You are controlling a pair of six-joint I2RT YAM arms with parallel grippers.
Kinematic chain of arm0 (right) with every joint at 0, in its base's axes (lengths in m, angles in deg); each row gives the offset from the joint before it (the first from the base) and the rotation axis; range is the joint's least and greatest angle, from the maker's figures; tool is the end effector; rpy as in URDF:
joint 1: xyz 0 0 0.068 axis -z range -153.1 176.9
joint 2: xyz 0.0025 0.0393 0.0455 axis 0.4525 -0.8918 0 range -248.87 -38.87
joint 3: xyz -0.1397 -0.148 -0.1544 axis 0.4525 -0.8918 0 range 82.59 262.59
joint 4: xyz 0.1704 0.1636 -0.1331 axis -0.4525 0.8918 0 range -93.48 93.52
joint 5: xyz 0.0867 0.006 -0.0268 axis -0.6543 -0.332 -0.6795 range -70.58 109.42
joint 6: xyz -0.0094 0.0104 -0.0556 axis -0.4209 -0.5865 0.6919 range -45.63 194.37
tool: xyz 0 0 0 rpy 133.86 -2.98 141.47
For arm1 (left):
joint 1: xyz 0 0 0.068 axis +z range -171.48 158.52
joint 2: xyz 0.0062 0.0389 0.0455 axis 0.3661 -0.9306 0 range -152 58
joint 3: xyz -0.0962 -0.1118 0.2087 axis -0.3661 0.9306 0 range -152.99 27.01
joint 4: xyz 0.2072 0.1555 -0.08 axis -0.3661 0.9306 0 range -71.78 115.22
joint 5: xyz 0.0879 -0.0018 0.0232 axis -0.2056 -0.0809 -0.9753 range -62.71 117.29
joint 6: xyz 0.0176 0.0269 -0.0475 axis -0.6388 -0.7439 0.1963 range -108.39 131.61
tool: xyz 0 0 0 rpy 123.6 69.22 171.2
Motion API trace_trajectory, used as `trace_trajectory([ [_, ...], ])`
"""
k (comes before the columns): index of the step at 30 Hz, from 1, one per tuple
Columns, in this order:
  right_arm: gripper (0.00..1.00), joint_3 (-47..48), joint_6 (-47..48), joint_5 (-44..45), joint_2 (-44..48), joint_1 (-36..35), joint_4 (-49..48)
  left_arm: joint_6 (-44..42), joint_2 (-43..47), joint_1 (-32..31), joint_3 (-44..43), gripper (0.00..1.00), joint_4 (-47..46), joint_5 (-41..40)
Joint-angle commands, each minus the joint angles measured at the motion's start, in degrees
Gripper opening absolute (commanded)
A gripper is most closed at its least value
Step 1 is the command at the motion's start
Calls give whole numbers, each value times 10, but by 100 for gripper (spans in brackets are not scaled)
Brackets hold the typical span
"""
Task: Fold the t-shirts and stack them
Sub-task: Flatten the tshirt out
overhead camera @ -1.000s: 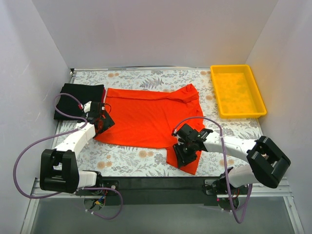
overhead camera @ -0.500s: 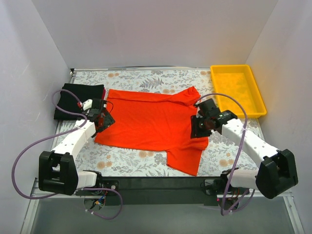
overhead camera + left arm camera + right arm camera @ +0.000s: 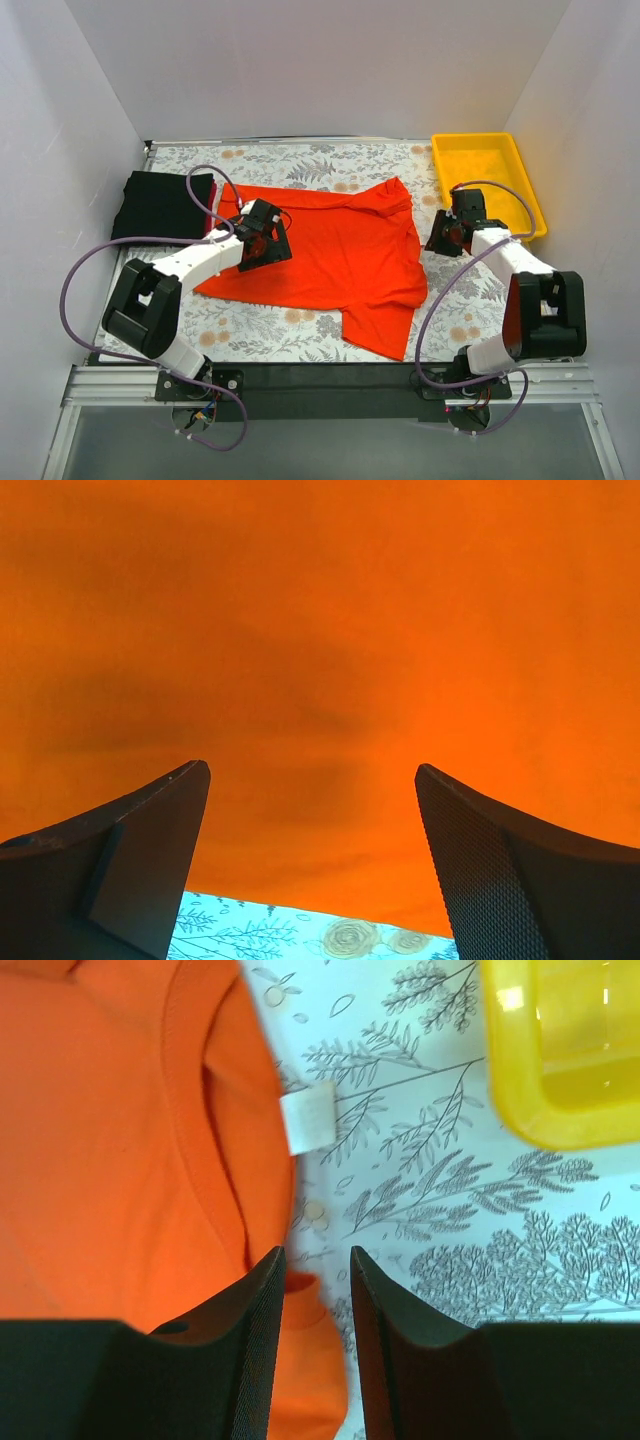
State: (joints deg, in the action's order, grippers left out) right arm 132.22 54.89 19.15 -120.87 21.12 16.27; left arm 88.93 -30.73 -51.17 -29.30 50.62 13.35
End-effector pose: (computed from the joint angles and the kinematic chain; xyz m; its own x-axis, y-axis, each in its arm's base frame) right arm 0.3024 0.0309 0.1806 -0.7748 0.2568 -0.5776 0.1642 0.9642 0.2084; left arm 0.2746 -0.1452 0.1707 -0.5548 -0.7737 -0.3060 -0.6809 0.6336 -0.3673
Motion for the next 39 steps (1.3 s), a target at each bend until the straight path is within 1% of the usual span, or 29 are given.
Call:
trace_trajectory([
  [1, 34, -6, -18, -28, -30, 14, -81, 5, 0, 5, 23, 77, -5, -4],
  [4, 34, -8, -21, -53, -54, 15, -106, 11, -2, 6, 46, 76, -10, -5],
  [8, 34, -25, -23, -68, -69, 15, -111, 13, -1, 11, 75, 75, -15, -7],
  [14, 34, -86, -13, -52, -18, 19, -106, 14, 1, 27, 99, 75, -14, -13],
  [18, 34, -126, 3, -65, 37, 26, -98, 11, -4, 26, 98, 75, -19, -8],
  [24, 34, -149, 15, -114, 76, 30, -92, 9, -4, 26, 103, 75, -30, 0],
  [33, 34, -188, 19, -146, 48, 29, -107, 8, -2, 27, 103, 74, -33, 7],
  [37, 34, -194, 17, -181, 32, 25, -122, 9, -3, 26, 103, 74, -35, 11],
  [38, 34, -193, 16, -190, 28, 22, -123, 9, -4, 26, 103, 74, -35, 12],
  [39, 29, -189, 16, -193, 24, 17, -123, 9, -4, 27, 103, 74, -35, 12],
])
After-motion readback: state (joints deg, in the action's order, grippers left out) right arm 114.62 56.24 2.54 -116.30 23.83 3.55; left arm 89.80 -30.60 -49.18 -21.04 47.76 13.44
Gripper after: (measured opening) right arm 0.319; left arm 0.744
